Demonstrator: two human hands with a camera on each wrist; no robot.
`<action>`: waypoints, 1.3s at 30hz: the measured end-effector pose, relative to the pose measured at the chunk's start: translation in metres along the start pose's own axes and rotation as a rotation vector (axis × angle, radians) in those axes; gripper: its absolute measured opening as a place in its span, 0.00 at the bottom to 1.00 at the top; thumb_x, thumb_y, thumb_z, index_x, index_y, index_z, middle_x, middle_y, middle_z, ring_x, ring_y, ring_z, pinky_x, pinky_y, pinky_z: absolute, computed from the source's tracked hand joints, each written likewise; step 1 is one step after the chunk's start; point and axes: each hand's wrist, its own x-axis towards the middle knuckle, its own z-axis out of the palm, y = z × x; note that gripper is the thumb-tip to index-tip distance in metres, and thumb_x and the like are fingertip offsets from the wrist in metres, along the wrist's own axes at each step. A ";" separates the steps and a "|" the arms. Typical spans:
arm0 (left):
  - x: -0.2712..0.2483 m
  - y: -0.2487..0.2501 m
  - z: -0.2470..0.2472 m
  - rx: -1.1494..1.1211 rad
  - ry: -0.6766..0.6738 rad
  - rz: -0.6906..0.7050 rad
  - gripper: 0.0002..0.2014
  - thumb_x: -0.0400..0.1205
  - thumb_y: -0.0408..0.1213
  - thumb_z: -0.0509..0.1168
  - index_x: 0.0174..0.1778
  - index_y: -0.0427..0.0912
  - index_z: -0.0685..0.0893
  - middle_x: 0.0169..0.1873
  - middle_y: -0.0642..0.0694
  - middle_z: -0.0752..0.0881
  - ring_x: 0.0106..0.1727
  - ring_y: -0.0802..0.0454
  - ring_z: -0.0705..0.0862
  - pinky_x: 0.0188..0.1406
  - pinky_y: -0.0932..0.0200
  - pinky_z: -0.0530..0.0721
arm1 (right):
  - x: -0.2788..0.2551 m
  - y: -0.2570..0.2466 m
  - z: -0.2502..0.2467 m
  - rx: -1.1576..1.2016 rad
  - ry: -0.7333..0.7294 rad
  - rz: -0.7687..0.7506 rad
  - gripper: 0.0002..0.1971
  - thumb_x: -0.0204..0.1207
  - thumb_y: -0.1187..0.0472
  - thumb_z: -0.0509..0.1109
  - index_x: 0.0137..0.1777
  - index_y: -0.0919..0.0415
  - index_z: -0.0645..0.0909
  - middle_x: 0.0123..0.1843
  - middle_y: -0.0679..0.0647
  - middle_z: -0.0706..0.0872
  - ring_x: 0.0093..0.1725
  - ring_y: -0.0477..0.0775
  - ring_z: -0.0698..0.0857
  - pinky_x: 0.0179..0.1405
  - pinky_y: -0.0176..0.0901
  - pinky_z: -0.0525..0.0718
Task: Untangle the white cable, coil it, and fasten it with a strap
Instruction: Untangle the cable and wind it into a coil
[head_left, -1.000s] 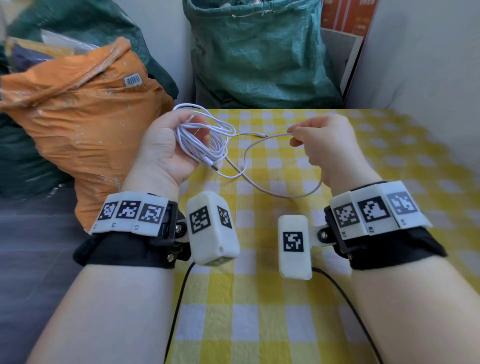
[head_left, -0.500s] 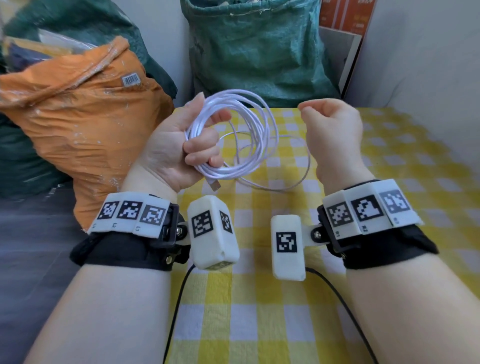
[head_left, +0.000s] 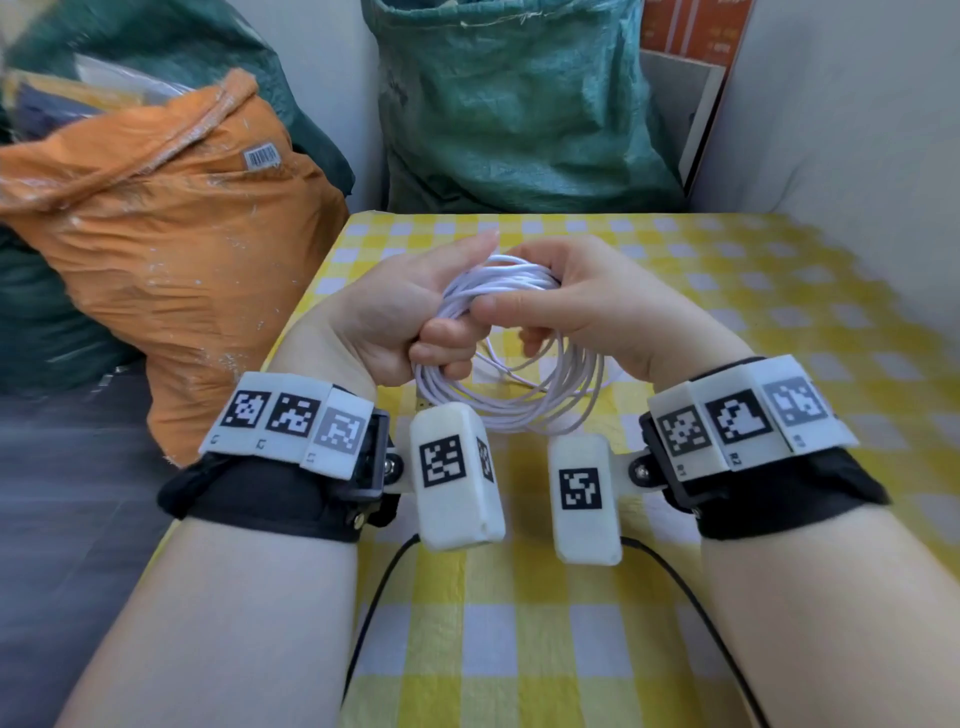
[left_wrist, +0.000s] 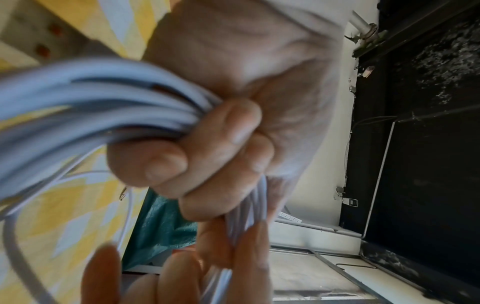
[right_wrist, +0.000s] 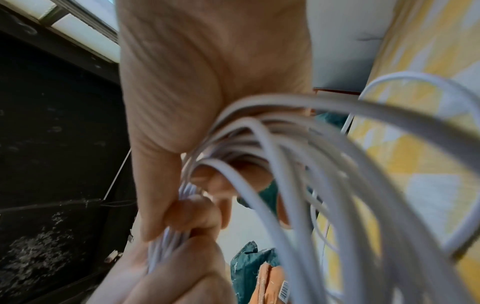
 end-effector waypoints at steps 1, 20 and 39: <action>0.000 0.001 -0.001 -0.020 0.027 0.021 0.23 0.82 0.56 0.51 0.31 0.42 0.75 0.08 0.52 0.63 0.08 0.57 0.58 0.18 0.64 0.69 | 0.000 0.000 0.000 0.018 0.023 0.011 0.11 0.70 0.58 0.78 0.48 0.64 0.85 0.33 0.56 0.79 0.29 0.50 0.77 0.38 0.50 0.79; 0.002 -0.002 -0.001 0.149 0.148 0.031 0.23 0.71 0.58 0.60 0.45 0.39 0.80 0.16 0.52 0.68 0.15 0.57 0.64 0.23 0.61 0.76 | 0.005 0.002 -0.001 -0.111 0.042 0.068 0.10 0.76 0.57 0.73 0.43 0.65 0.81 0.26 0.52 0.71 0.23 0.49 0.68 0.24 0.42 0.69; 0.000 0.002 0.000 -0.033 0.236 0.091 0.21 0.71 0.57 0.63 0.33 0.39 0.81 0.19 0.47 0.75 0.20 0.51 0.73 0.29 0.58 0.79 | 0.008 0.004 0.001 -0.101 0.140 0.011 0.07 0.82 0.63 0.61 0.45 0.63 0.79 0.29 0.52 0.67 0.24 0.48 0.66 0.25 0.42 0.69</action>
